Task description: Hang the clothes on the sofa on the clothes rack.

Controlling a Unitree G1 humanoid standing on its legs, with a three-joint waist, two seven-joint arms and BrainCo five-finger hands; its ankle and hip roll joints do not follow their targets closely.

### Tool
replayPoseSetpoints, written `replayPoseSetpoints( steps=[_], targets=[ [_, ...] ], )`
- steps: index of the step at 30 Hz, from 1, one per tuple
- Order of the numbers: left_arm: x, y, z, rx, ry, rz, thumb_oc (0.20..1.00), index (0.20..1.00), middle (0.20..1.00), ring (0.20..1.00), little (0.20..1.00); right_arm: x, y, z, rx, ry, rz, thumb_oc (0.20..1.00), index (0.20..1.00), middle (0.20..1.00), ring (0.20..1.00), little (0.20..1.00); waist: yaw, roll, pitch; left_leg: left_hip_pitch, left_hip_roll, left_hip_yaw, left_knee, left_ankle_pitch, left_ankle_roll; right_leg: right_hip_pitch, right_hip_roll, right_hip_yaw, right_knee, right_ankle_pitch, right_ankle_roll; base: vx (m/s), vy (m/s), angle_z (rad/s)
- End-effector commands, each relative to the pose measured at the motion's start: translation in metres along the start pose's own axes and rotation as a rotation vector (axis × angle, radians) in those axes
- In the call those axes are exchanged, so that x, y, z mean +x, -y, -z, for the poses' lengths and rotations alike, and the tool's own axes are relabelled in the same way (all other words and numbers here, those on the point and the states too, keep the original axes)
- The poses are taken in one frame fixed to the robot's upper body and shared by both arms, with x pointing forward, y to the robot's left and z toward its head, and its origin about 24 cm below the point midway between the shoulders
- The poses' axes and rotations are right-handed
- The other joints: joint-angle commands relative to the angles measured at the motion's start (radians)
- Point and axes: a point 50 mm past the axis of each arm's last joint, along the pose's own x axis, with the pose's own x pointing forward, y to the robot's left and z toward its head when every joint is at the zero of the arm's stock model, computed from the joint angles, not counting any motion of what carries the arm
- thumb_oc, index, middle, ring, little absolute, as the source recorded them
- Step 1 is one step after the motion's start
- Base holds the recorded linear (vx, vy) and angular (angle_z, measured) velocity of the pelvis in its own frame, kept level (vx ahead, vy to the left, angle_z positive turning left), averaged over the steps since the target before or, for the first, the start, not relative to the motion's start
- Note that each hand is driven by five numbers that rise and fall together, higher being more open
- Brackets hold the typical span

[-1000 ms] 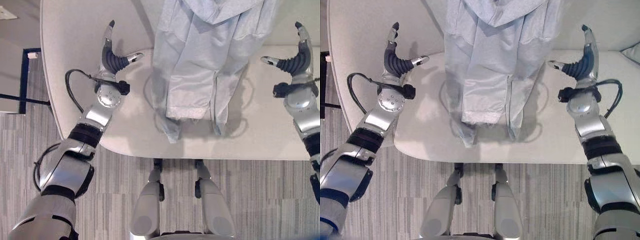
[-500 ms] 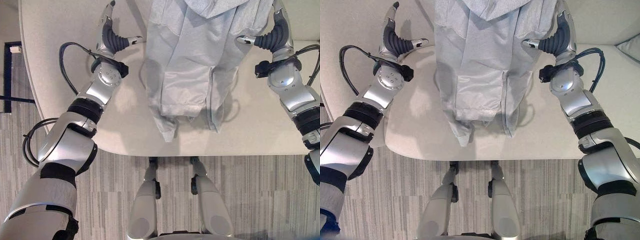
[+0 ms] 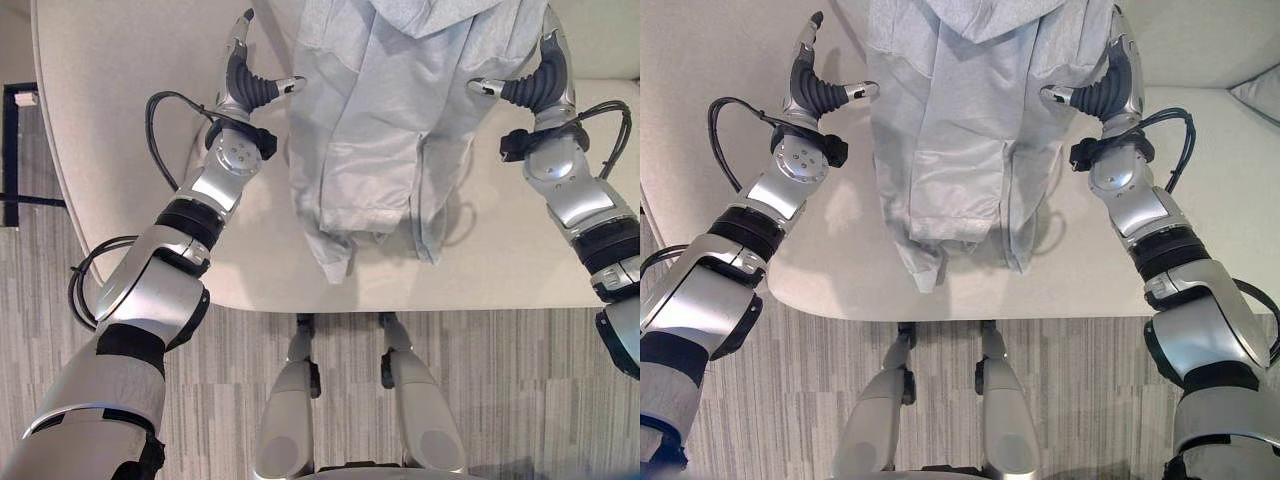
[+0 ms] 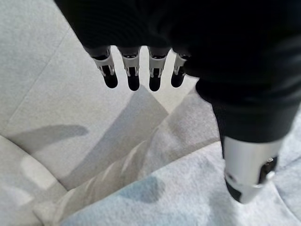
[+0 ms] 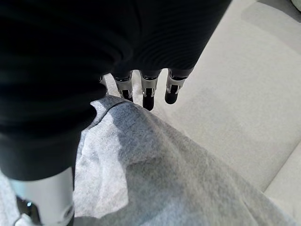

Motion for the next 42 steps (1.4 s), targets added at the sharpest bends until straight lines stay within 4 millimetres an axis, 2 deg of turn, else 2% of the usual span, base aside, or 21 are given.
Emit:
replayPoseSetpoints(
  steps=[1,18,25,26,27,28,29,30,36,37,42],
  targets=[
    [0.014,-0.008,-0.025,-0.033,0.070,-0.033,1.000,1.000,1.000,1.000,1.000,-0.002,0.001,0.005,0.039,-0.028,0.068,1.000,1.000,1.000,1.000,1.000,0.012,-0.011,-0.019,-0.018,-0.018,-0.010,0.001,-0.030,-0.040,0.043,-0.024,0.009,0.002,-0.083,0.108,0.00,0.000,0.00],
    [0.019,-0.001,-0.035,-0.023,0.069,-0.005,1.000,1.000,1.000,1.000,1.000,-0.002,-0.011,-0.002,0.091,-0.027,0.062,1.000,1.000,1.000,1.000,1.000,-0.007,-0.018,-0.011,-0.034,-0.015,-0.005,0.001,-0.030,-0.037,0.019,-0.020,0.019,0.002,-0.077,0.109,0.00,0.000,0.00],
    [0.025,-0.008,-0.039,0.002,0.078,-0.013,1.000,1.000,1.000,1.000,1.000,0.005,-0.014,-0.016,0.102,0.013,0.051,1.000,1.000,1.000,1.000,1.000,-0.012,-0.021,-0.010,-0.048,-0.014,-0.002,0.001,-0.026,-0.038,0.002,-0.019,0.020,0.002,-0.071,0.111,0.00,0.000,0.00],
    [0.027,-0.010,-0.043,-0.006,0.085,-0.012,0.893,0.893,0.893,0.893,0.893,0.008,-0.015,-0.022,0.101,0.034,0.041,1.000,1.000,1.000,1.000,1.000,-0.016,-0.020,-0.013,-0.056,-0.015,-0.001,0.001,-0.024,-0.037,-0.005,-0.018,0.021,0.002,-0.070,0.114,0.00,0.000,0.00],
    [0.030,-0.011,-0.049,-0.005,0.094,-0.012,0.671,0.671,0.671,0.671,0.671,0.010,-0.014,-0.025,0.106,0.039,0.046,0.859,0.859,0.859,0.859,0.859,-0.018,-0.018,-0.015,-0.059,-0.015,-0.002,0.001,-0.024,-0.037,-0.007,-0.019,0.019,0.002,-0.070,0.115,0.00,0.000,0.00],
    [0.030,-0.012,-0.049,-0.005,0.095,-0.012,0.442,0.442,0.442,0.442,0.442,0.010,-0.014,-0.025,0.106,0.040,0.047,0.564,0.564,0.564,0.564,0.564,-0.019,-0.018,-0.014,-0.060,-0.015,-0.002,0.001,-0.023,-0.037,-0.008,-0.019,0.019,0.002,-0.070,0.115,0.00,0.000,0.00],
    [0.033,-0.012,-0.054,-0.006,0.099,-0.010,0.260,0.260,0.260,0.260,0.260,0.014,-0.013,-0.029,0.114,0.044,0.054,0.294,0.294,0.294,0.294,0.294,-0.021,-0.015,-0.016,-0.062,-0.015,-0.002,0.001,-0.024,-0.038,-0.010,-0.018,0.019,0.002,-0.069,0.116,0.00,0.000,0.00],
    [0.035,-0.013,-0.059,0.001,0.106,-0.008,0.200,0.200,0.200,0.200,0.200,0.017,-0.013,-0.034,0.122,0.056,0.058,0.200,0.200,0.200,0.200,0.200,-0.022,-0.012,-0.017,-0.065,-0.015,-0.003,0.001,-0.024,-0.037,-0.012,-0.018,0.018,0.002,-0.070,0.117,0.01,0.033,0.01],
    [0.036,-0.005,-0.075,-0.002,0.160,0.009,0.200,0.200,0.200,0.200,0.200,0.022,-0.023,-0.052,0.133,0.102,0.030,0.200,0.200,0.200,0.200,0.200,-0.024,-0.009,-0.026,-0.055,-0.012,-0.001,0.001,-0.030,-0.035,-0.002,-0.017,0.014,0.002,-0.074,0.116,0.00,0.009,0.00],
    [0.035,0.000,-0.081,-0.054,0.162,0.015,0.200,0.200,0.200,0.200,0.200,0.021,-0.029,-0.054,0.113,0.107,0.011,0.200,0.200,0.200,0.200,0.200,-0.025,-0.009,-0.031,-0.042,-0.012,0.001,0.001,-0.035,-0.033,0.008,-0.017,0.016,0.002,-0.076,0.115,0.01,0.045,0.02],
    [0.033,0.006,-0.083,-0.094,0.163,0.012,0.200,0.200,0.200,0.200,0.200,0.019,-0.031,-0.051,0.091,0.107,-0.003,0.200,0.200,0.200,0.200,0.200,-0.024,-0.010,-0.037,-0.019,-0.011,0.002,0.001,-0.041,-0.031,0.031,-0.019,0.017,0.002,-0.080,0.114,0.00,0.006,0.00]
  ],
)
